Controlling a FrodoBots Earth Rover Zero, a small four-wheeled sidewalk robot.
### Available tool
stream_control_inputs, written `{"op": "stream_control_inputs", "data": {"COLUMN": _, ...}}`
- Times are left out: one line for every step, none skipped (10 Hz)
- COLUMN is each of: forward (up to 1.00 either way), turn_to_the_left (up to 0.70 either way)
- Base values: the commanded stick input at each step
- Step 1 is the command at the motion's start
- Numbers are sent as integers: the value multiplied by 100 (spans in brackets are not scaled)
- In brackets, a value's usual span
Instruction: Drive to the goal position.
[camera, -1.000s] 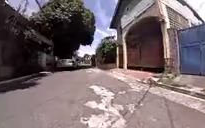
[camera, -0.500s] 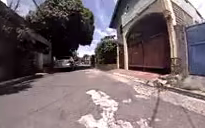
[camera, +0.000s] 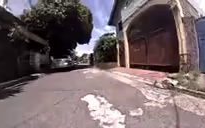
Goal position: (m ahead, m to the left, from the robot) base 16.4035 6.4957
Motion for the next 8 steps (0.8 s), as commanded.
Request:
{"op": "stream_control_inputs", "data": {"forward": 85, "turn_to_the_left": 0}}
{"op": "stream_control_inputs", "data": {"forward": 85, "turn_to_the_left": 0}}
{"op": "stream_control_inputs", "data": {"forward": 85, "turn_to_the_left": 0}}
{"op": "stream_control_inputs", "data": {"forward": 85, "turn_to_the_left": 0}}
{"op": "stream_control_inputs", "data": {"forward": 85, "turn_to_the_left": 0}}
{"op": "stream_control_inputs", "data": {"forward": 85, "turn_to_the_left": 0}}
{"op": "stream_control_inputs", "data": {"forward": 85, "turn_to_the_left": 0}}
{"op": "stream_control_inputs", "data": {"forward": 85, "turn_to_the_left": 0}}
